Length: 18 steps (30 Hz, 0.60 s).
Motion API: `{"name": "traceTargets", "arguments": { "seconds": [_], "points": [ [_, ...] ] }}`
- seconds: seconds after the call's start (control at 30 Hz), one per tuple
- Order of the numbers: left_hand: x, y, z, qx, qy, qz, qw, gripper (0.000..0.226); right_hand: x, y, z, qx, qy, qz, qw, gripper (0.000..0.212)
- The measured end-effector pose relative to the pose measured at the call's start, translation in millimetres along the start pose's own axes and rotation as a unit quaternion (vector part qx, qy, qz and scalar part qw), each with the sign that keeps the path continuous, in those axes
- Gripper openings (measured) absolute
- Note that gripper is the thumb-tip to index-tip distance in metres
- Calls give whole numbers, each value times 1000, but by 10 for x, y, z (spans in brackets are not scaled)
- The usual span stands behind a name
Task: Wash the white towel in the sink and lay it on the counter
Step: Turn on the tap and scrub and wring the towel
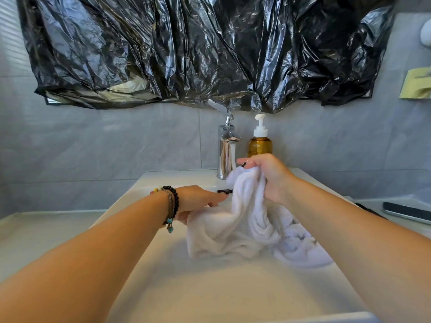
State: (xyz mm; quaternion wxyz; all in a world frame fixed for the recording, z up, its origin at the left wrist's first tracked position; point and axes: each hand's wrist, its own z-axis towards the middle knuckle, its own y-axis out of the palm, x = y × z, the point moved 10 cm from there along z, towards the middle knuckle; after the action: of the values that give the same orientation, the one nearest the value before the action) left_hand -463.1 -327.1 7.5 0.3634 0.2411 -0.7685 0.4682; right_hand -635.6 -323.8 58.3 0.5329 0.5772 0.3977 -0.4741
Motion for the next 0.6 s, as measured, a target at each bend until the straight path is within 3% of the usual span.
{"name": "traceTargets", "arguments": {
  "seconds": [0.07,0.17,0.27,0.37,0.43,0.5,0.6],
  "points": [
    [44,51,29,2,24,-14,1000,51,19,133,-77,-42,15,35,998,22],
    [90,181,58,-34,35,-158,986,55,78,263,-121,-89,37,32,995,40],
    [212,258,2,-65,70,-240,966,42,107,307,-119,-104,39,-10,994,27],
    [339,-1,-23,32,141,-265,953,20,101,230,-47,-67,-1,-96,993,17],
    [366,-216,-51,103,173,-282,938,25,153,202,-23,-55,-7,-161,985,31],
    [388,-275,-71,113,187,-288,932,24,247,228,-23,-68,14,-191,979,41],
    [358,-236,-75,94,166,-306,933,25,185,206,-12,-37,-18,-216,976,24]
  ]
}}
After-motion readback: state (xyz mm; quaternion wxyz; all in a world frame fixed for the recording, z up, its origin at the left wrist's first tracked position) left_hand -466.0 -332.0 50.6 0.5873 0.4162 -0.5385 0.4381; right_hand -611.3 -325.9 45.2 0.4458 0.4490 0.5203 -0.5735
